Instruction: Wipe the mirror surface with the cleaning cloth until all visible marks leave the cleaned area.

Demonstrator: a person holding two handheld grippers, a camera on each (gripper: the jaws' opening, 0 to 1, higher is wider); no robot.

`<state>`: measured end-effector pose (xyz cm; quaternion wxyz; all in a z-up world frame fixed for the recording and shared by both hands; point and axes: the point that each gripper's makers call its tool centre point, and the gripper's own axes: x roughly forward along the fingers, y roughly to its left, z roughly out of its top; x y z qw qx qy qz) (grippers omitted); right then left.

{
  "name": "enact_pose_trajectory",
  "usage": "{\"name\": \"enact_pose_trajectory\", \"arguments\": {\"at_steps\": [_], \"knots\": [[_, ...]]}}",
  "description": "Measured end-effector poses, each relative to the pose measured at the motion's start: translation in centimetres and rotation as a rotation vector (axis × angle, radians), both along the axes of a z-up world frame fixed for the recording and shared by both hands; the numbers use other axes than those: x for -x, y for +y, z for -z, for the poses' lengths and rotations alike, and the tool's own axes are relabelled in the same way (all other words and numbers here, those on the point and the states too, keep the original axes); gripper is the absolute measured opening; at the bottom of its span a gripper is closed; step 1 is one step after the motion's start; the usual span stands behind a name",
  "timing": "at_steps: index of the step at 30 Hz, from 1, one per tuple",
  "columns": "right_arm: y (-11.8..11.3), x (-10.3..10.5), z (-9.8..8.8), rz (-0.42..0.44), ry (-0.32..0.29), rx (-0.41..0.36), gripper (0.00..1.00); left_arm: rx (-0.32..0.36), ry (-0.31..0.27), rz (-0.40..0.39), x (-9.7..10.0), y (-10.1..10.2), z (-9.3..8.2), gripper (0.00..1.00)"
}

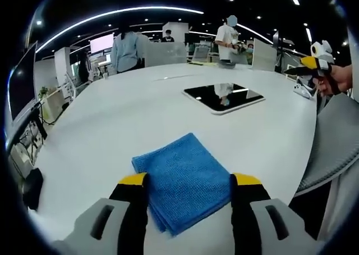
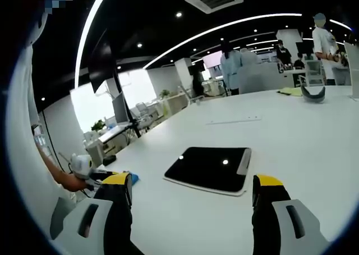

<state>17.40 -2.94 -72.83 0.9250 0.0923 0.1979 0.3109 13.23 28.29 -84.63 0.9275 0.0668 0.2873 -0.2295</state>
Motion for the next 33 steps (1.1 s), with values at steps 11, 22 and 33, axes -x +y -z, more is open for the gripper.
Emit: {"name": "enact_pose_trajectory", "arguments": {"at_steps": [11,22,33], "knots": [[0.1,0.1,-0.2,-0.007,-0.005,0.003,0.88,-0.007,-0.034,0.018,0.1,-0.8,-1.9,0.57],[0.5,0.2,-0.6,-0.033,-0.022,0.000,0.89,0.158,-0.164,0.011,-2.4,-4.3,-8.7,0.84],[0.0,0.3,-0.9,-0.072,-0.038,0.010,0.96,0.238,-0.179,0.028,-2.5,-6.9,-12.5,0.99]]}}
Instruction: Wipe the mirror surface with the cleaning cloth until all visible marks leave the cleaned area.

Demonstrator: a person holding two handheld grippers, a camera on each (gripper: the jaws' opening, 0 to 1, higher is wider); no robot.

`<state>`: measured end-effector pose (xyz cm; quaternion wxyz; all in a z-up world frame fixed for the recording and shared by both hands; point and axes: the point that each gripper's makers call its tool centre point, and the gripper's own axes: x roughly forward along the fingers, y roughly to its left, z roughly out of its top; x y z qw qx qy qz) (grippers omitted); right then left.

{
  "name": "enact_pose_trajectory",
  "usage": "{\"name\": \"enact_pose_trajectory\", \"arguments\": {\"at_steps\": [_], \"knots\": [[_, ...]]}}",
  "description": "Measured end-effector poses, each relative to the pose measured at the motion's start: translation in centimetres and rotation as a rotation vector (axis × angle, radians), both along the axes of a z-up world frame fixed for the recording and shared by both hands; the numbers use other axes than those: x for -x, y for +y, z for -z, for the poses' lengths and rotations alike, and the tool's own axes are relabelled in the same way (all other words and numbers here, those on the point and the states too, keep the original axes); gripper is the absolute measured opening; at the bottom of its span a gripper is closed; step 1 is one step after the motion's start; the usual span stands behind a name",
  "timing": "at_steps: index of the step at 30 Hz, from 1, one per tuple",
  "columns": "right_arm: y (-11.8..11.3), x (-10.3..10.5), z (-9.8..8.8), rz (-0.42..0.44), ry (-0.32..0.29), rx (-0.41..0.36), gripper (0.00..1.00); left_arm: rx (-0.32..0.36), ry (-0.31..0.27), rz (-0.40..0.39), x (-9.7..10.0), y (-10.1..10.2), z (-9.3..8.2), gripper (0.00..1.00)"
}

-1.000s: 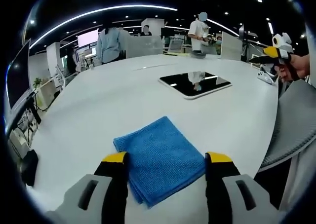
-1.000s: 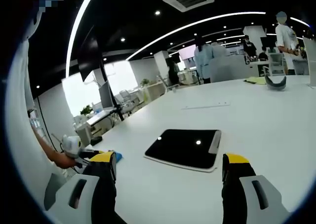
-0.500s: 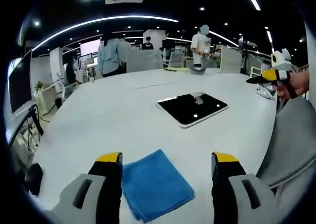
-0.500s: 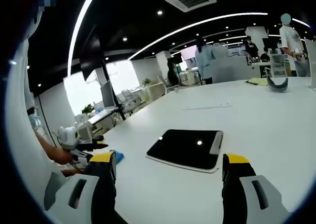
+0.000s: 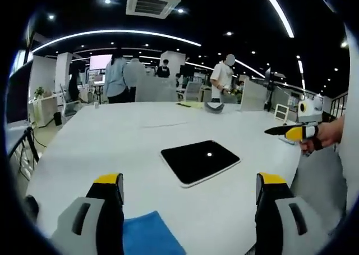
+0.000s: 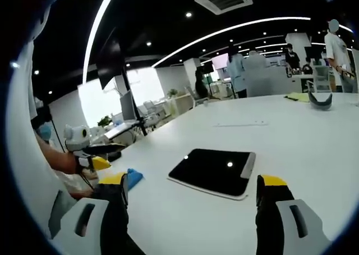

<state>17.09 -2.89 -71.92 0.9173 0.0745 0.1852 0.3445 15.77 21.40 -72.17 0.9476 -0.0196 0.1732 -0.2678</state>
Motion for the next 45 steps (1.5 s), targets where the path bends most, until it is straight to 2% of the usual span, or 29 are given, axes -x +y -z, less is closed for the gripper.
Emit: {"name": "enact_pose_trajectory", "arguments": {"at_steps": [12,17,29,36,39,45], "knots": [[-0.6,0.4,-0.7,-0.044,-0.010,0.018,1.00,-0.018,-0.007,0.064,0.9,-3.6,-2.1,0.99],[-0.7,0.4,-0.7,-0.053,-0.006,0.026,1.00,-0.013,-0.011,0.077,0.9,-4.5,-2.7,0.99],[0.1,0.3,-0.8,-0.083,-0.020,0.024,1.00,-0.034,-0.026,0.070,0.5,-4.2,-3.5,0.99],[-0.4,0.3,-0.9,-0.081,-0.025,0.030,1.00,-0.036,-0.034,0.061,0.5,-4.3,-3.5,0.99],[-0.5,0.3,-1.0,-0.081,-0.026,0.030,1.00,-0.048,-0.063,0.053,0.4,-4.3,-3.9,0.99],[-0.2,0.5,-1.2,-0.095,-0.035,0.032,1.00,-0.049,-0.073,0.058,0.4,-4.3,-4.1,0.99]]}}
